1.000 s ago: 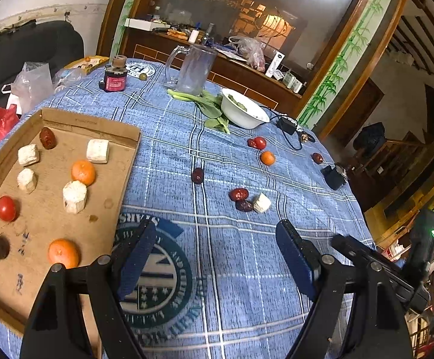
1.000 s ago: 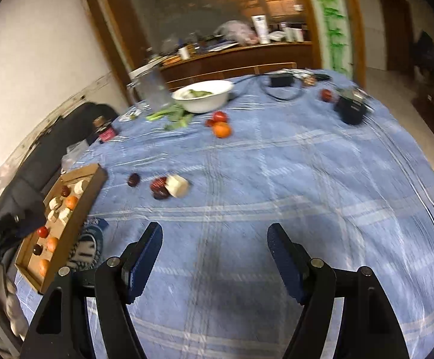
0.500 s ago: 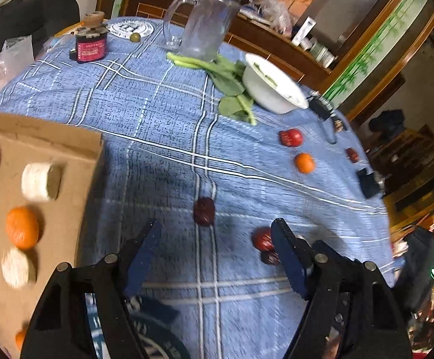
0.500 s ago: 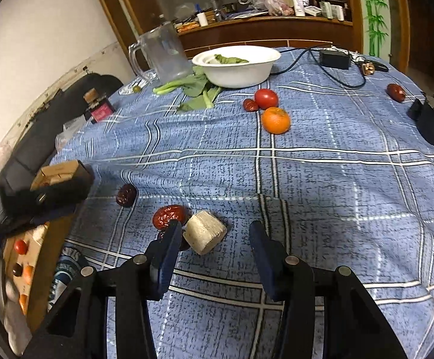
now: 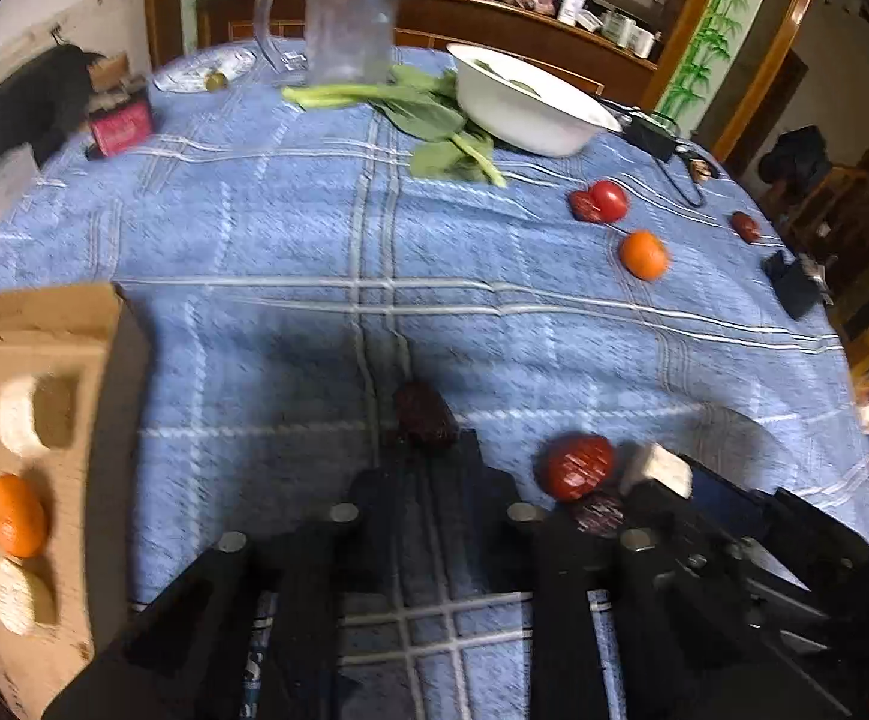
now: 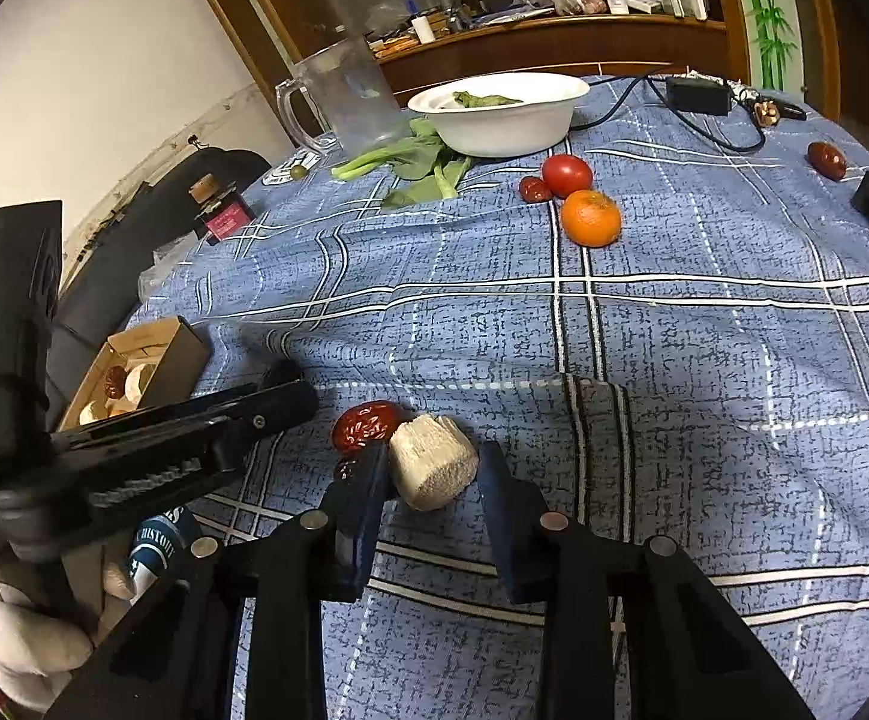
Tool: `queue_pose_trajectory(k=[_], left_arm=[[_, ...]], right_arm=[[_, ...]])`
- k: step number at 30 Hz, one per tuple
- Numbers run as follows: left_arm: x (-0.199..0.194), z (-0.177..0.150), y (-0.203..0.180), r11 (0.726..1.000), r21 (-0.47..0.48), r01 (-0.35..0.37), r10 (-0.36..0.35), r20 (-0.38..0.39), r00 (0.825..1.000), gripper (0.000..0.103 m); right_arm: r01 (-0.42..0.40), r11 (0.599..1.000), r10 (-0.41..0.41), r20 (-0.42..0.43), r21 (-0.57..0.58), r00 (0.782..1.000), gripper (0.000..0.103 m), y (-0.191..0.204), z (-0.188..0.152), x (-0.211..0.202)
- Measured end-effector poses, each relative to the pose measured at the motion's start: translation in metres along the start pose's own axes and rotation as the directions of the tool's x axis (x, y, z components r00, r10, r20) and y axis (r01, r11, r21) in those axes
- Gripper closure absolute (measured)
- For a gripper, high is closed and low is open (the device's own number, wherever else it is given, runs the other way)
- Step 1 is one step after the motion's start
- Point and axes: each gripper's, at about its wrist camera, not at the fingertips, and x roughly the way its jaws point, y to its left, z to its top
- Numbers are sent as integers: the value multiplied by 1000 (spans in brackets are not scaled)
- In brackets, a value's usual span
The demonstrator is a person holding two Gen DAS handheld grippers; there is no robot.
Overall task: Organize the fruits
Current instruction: 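Grasp a dark date with the left tool while the right tool holds the white cube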
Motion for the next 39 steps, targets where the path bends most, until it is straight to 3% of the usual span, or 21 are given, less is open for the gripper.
queue_pose_trajectory(k=[3, 6, 12, 22, 26, 32, 39], left_arm=[[-13, -5, -3, 1000, 13, 1, -1, 29, 1000, 89], [-27, -9, -4, 999, 10, 38, -38, 57, 998, 96], [-70, -31, -7, 992, 12, 124, -124, 122, 985, 96], [-137, -78, 7, 989, 29, 145, -147, 255, 956, 96], [-162, -97, 16, 990, 44, 134, -140, 323, 936, 96], [-196, -128, 27, 989, 103, 105, -140, 433, 890, 96], [-216, -145, 37, 987, 129, 94, -146, 495, 857, 96]], right_arm=[[2, 1000, -2, 7, 3, 1000, 70, 0, -2, -3], [16, 1000, -16, 17, 13, 1000, 70, -2, -3, -7], [3, 997, -7, 47, 71, 999, 70, -16, -12, -39], [-58, 983, 41, 98, 175, 994, 70, -28, -39, -91], [-71, 985, 54, 110, 159, 992, 70, -11, -51, -102], [-99, 988, 86, 111, 115, 990, 70, 18, -64, -111], [-121, 990, 112, 113, 76, 987, 70, 43, -70, -115]])
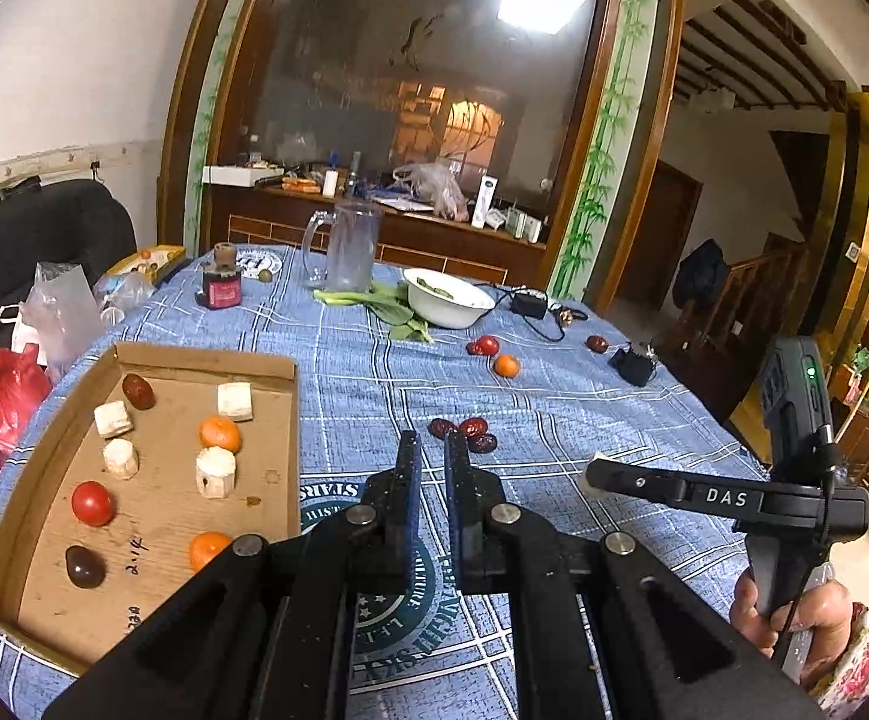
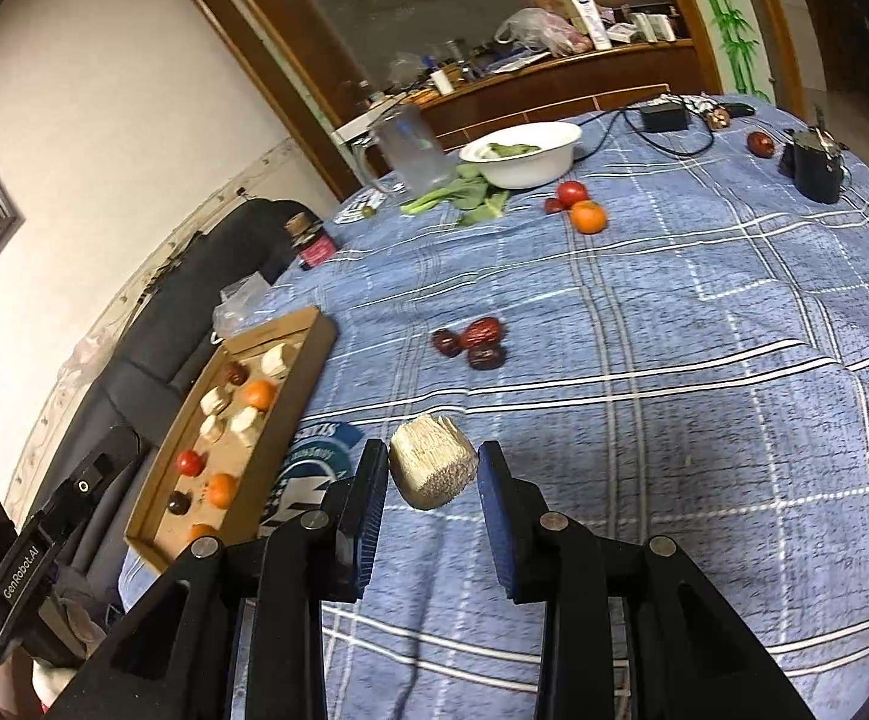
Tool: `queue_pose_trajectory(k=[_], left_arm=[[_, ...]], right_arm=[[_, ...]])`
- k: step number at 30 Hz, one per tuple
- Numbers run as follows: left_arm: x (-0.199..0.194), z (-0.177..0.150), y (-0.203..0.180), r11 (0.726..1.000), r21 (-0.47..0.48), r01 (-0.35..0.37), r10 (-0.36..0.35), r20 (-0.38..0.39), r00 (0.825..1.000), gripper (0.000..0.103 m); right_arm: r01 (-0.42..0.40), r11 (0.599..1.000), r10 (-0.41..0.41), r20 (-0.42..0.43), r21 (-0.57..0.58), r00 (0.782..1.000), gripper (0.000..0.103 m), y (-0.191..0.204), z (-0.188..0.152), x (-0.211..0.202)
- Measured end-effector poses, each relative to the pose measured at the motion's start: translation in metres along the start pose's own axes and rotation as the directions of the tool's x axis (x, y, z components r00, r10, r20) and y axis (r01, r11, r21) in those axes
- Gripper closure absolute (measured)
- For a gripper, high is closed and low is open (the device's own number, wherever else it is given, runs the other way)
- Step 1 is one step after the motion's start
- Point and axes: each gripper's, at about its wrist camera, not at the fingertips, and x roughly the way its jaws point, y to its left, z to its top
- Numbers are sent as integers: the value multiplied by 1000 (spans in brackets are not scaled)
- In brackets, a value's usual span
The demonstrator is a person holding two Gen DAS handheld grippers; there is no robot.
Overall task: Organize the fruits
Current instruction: 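Grasp a dark date with the left tool while the right tool holds the white cube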
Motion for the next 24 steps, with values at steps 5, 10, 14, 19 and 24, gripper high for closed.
queue_pose_trajectory(k=[5, 10, 14, 19, 24], left_arm=[[31, 6, 3, 1000, -23, -5, 2, -118, 993, 78], [105, 14, -7, 1000, -12, -5, 1, -288, 958, 48], [165, 17, -6, 996, -85, 2, -35, -387, 921, 48], [223, 18, 2, 983, -179, -29, -59, -469, 881, 69], [255, 11, -6, 991, -106, -83, 18, -505, 863, 71]], right_arm=[[22, 1000, -22, -20, -2, 1000, 70, -1, -3, 9], [43, 998, -42, -26, 46, 999, 70, -22, -6, 11], [42, 996, -41, -25, 76, 999, 70, -39, -7, 9], [23, 995, -20, -31, 101, 999, 70, -52, -7, 13], [14, 995, -10, -41, 96, 999, 70, -56, -8, 20]])
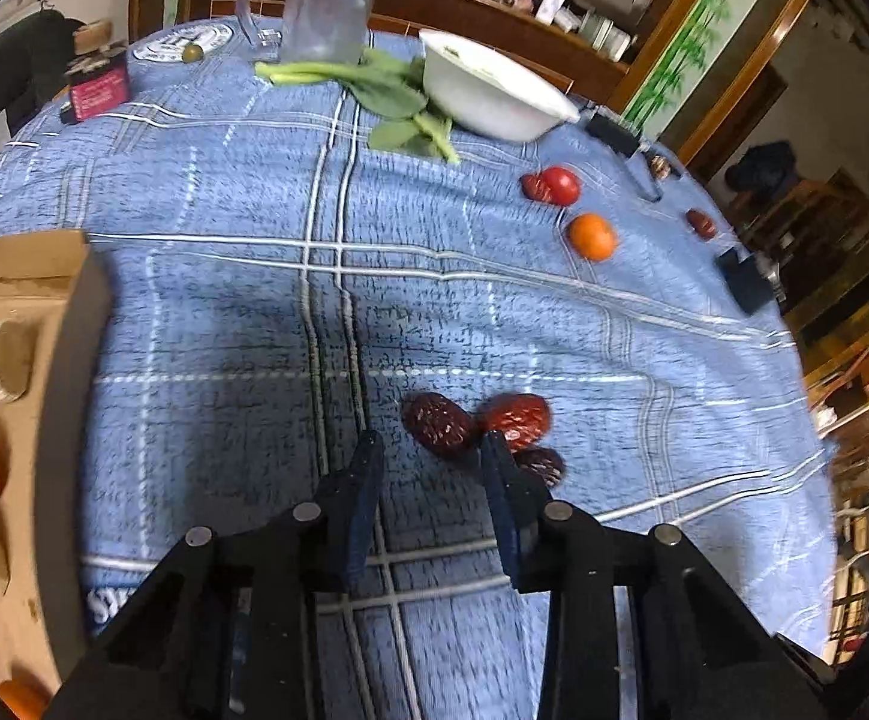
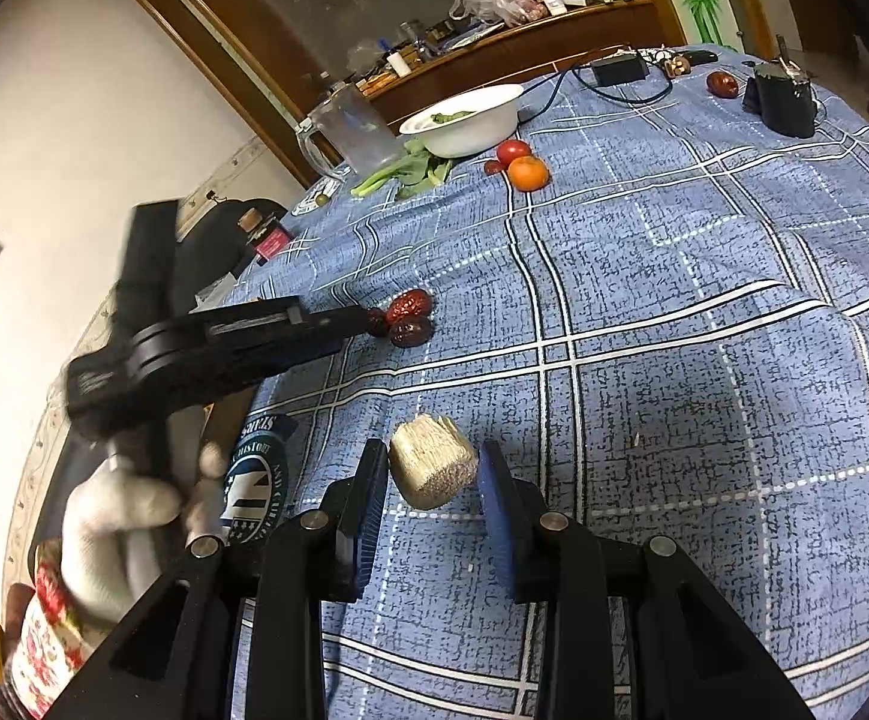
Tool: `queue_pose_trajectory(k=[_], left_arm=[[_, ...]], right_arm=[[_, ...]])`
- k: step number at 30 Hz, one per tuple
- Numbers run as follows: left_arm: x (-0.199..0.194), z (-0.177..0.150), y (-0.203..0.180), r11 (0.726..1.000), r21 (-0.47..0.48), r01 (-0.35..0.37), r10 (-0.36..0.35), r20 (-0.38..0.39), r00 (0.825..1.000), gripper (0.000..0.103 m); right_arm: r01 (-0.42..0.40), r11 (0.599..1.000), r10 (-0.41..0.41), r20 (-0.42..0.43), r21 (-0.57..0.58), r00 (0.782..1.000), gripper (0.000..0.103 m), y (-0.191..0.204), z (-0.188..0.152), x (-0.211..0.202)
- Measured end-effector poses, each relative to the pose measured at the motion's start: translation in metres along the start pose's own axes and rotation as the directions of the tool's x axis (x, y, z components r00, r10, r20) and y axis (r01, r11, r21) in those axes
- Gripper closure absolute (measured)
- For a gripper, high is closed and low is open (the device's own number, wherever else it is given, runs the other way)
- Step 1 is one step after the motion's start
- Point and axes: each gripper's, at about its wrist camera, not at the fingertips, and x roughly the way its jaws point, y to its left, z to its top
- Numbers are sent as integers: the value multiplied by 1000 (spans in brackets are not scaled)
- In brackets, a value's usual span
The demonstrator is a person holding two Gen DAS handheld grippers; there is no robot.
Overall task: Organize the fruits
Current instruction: 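Grasp a dark date with the left tool while the right tool holds the white cube, then carry the date and white cube over the tray with both tools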
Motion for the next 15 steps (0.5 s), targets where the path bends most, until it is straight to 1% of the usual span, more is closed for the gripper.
queue_pose_trajectory(k=[4, 5, 6, 9, 11, 13, 15], left_arm=[[9, 4, -12, 997, 57, -46, 46, -3, 999, 71], [9, 3, -14, 995, 73, -64, 64, 2, 998, 75], [9, 1, -15, 995, 81, -64, 64, 4, 998, 78], [2, -3, -13, 996, 77, -47, 46, 13, 999, 79], [-8, -7, -12, 997, 76, -25, 24, 21, 1000, 79], [-24, -14, -12, 997, 83, -2, -1, 37, 999, 78], [-45, -22, -11, 996, 83, 40, -44, 56, 997, 78]], right_arm=[[-6, 1000, 6, -8, 11, 1000, 70, -4, 0, 6], [-5, 1000, 6, -12, 14, 1000, 70, -5, -1, 7], [-3, 1000, 4, -14, 16, 1000, 70, -6, -2, 9], [9, 1000, -8, -26, 25, 1000, 70, -8, -2, 13], [15, 1000, -15, -19, 24, 1000, 70, -8, -1, 11], [16, 1000, -16, -10, 21, 1000, 70, -7, 0, 7], [13, 1000, -13, -3, 14, 1000, 70, -3, 1, 2]])
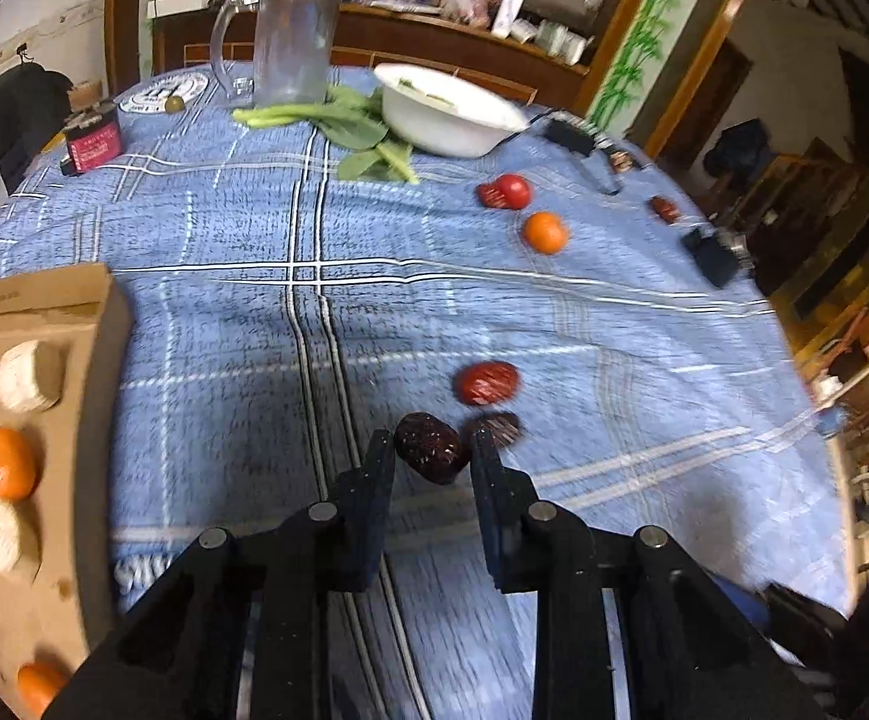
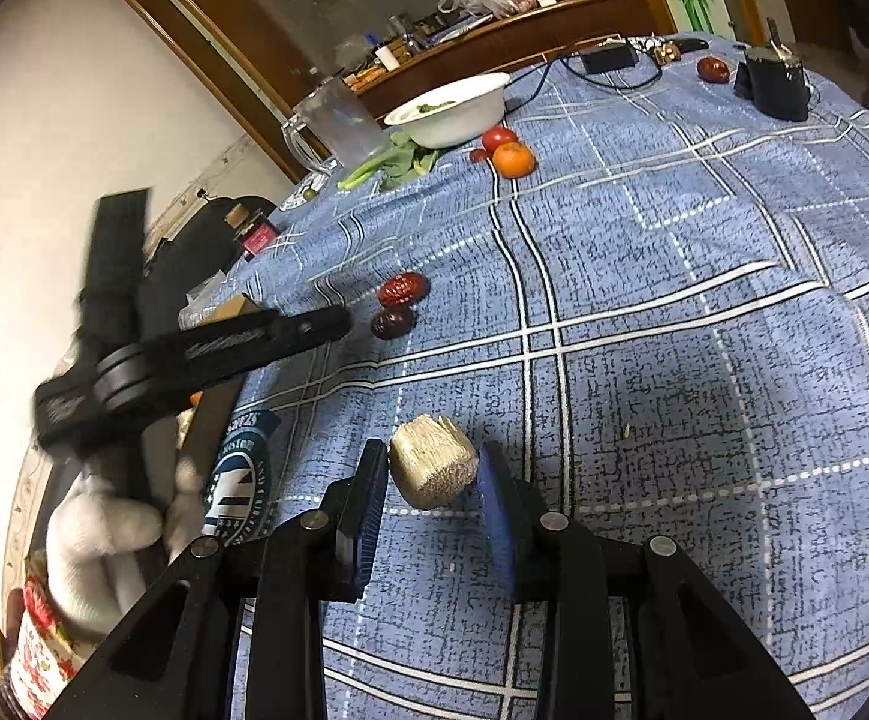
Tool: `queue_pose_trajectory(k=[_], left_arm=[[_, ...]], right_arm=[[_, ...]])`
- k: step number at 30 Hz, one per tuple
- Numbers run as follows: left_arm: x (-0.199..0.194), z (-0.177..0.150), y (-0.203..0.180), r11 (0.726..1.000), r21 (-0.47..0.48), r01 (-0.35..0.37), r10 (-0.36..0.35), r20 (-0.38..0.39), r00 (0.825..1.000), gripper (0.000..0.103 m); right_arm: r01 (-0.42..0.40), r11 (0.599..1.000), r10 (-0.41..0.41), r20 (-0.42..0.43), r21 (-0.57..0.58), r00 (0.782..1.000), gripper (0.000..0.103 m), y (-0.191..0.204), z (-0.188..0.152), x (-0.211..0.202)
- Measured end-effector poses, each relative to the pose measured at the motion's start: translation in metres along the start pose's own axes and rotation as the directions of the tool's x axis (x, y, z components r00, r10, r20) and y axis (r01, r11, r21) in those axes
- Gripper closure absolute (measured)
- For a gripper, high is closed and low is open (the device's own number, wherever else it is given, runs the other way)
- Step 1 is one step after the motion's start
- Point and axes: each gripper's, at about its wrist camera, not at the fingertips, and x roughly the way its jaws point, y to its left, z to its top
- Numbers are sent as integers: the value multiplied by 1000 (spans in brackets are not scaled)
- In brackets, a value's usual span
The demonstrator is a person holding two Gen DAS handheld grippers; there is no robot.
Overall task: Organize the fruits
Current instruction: 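Carry the date and white cube over the tray with both tools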
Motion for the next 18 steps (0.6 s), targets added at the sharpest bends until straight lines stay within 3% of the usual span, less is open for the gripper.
queue_pose_trajectory(k=[4, 7, 13, 18], left_arm=[[-43, -15, 11, 998, -12, 58, -57, 51, 997, 78], [-74, -29, 33, 997, -37, 62, -59, 77, 995, 78], [-130, -55, 108, 991, -129, -36, 54, 142, 988, 78], [-149, -83, 178, 963, -235, -129, 162, 128, 979, 78]], right_arm=[[-14, 1000, 15, 8, -24, 1000, 70, 13, 0, -9], [-39, 998, 39, 7, -53, 999, 70, 32, 0, -14], [-114, 981, 107, -48, -157, 993, 69, 100, 0, -1], [-172, 951, 140, -138, -256, 980, 69, 166, -11, 35]])
